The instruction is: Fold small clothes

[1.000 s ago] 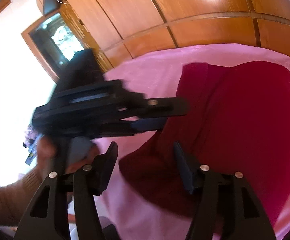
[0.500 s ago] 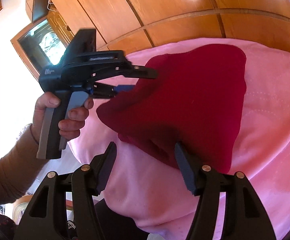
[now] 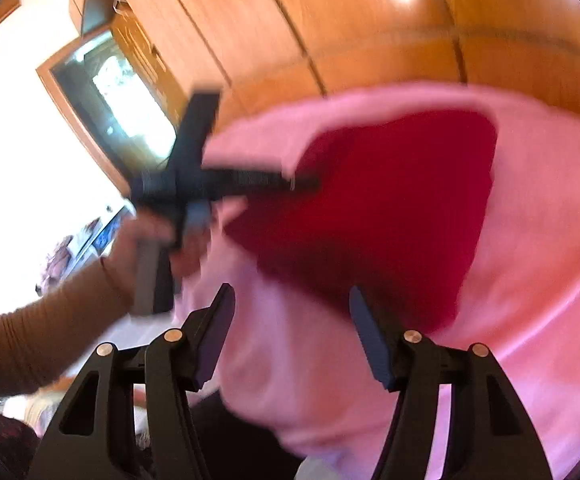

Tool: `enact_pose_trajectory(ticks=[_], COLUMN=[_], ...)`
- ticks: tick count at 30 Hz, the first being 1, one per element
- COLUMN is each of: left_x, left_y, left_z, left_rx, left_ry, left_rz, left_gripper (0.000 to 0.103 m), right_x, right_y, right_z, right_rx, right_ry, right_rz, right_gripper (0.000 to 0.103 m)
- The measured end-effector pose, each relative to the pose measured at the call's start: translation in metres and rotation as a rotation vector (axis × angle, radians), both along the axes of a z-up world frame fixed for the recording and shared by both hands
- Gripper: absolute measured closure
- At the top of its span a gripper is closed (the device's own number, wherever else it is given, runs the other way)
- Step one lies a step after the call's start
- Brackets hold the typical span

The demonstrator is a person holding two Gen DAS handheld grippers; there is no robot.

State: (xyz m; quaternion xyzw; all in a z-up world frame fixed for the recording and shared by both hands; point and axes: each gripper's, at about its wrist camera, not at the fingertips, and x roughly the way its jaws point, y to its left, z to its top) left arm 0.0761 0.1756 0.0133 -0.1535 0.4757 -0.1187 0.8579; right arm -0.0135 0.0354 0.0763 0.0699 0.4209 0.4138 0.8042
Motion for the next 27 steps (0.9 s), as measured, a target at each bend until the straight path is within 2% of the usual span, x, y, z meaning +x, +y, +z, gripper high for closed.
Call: enact_pose_trajectory(ticks=[3,5,7,9,15,18,19,21,24,27], left_x=[0.0,-0.002,-0.005,-0.01,-0.017,-0.023,-0.024,-0.024,-0.022,-0.02], left_y=[-0.008,-0.01,-0.012,-0.015,-0.022,-0.025,-0.024,-0.023,-0.024,-0.026], left_z=[0.006,0.008,0.006,-0.001,0.011,0.018,0.021,0.025,0.025,0.022], left_rx=[0.055,0.091,0.119,0.153,0.204,0.236,0.232,0.231,0.248,0.269], left_ry=[-0.028,-0.049,-0.065,-0.075,-0.125,-0.15,-0.16,-0.174,-0.177,-0.174], left_rz=[-0.022,-0.025,-0.038,-0.043,-0.039,-0.033,-0.026,-0.013,-0.008,-0.005], left_gripper=[0.087,0.087,0.087,0.083,0.083,0.083,0.083,0.083,0.083,0.083], right_x=[0.021,0.029,0.023,0.009,0.019,0.042,0.048,0.072,0.118,0.164], right_y=[0.012,0.023,0.026,0.024,0.023,0.012,0.01,0.01,0.017,0.038], right_z=[-0.006,-0.029,-0.053,-0.063,-0.048,-0.022,-0.017,-0.007,-0.004,-0.006], right_rx=[-0.061,-0.151,-0.205,-0.208,-0.222,-0.144,-0.123,-0.098,-0.106,-0.139], right_ry=[-0.019,0.008,0.028,-0.025,0.01,0.037,0.031,0.02,0.03,0.033], right_rz=[-0.024,-0.025,-0.022,-0.033,0.004,-0.015,-0.033,-0.092,-0.186,-0.22], right_gripper=[0.048,0.053,0.053,0.053,0.053,0.052,0.048,0.039,0.039,0.041])
